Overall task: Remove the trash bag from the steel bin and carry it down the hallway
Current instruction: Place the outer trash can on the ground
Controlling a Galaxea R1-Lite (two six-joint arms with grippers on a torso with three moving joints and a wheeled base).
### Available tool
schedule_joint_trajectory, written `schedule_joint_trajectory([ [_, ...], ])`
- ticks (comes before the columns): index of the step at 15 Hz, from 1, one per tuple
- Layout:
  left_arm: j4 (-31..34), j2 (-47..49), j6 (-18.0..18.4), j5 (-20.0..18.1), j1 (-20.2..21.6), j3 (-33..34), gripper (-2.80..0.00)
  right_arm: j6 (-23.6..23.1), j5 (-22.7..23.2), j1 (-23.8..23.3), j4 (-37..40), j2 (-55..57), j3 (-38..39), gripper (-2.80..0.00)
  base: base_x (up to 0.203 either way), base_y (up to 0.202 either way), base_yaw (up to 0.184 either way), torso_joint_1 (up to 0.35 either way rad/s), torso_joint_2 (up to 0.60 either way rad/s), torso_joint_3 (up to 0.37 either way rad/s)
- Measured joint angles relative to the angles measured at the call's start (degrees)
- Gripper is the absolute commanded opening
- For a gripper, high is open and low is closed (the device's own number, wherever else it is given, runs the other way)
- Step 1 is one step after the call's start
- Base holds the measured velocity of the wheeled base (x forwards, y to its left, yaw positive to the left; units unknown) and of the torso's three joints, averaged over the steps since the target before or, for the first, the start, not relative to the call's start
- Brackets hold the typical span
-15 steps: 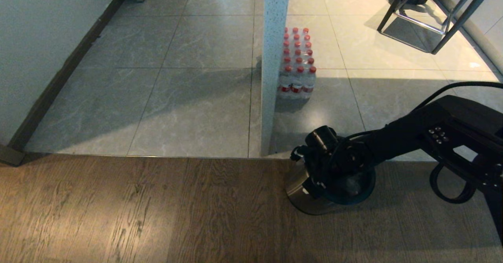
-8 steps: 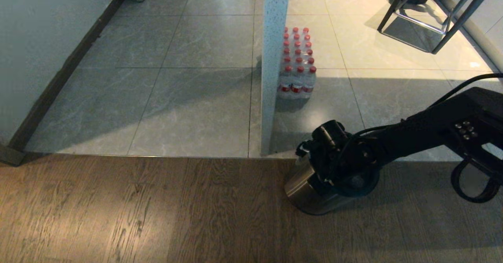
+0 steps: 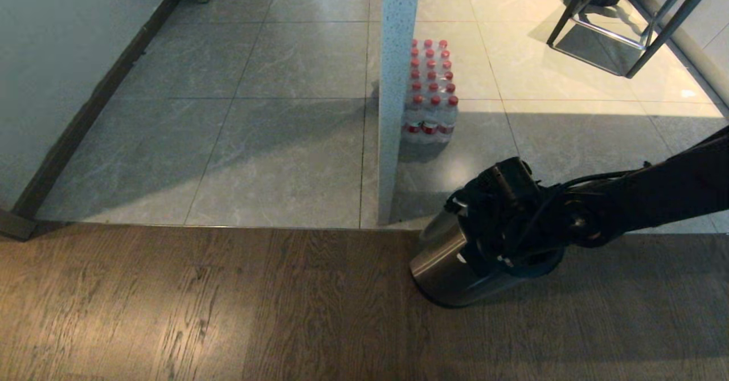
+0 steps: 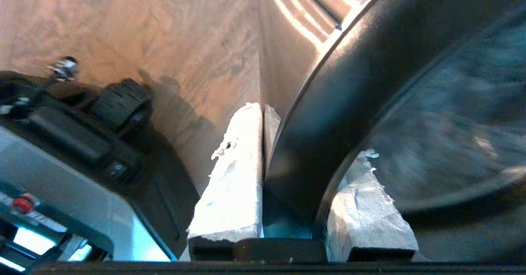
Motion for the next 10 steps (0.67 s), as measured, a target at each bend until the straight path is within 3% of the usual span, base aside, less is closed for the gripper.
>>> schedule_joint_trajectory([
  [10, 0.0, 0.0, 0.0, 0.0, 0.0, 0.0, -2.80, -0.9, 0.1, 0.2, 4.2, -24.7, 7.4, -2.80, 0.000, 0.000, 0.000, 0.000, 0.00, 0.000],
])
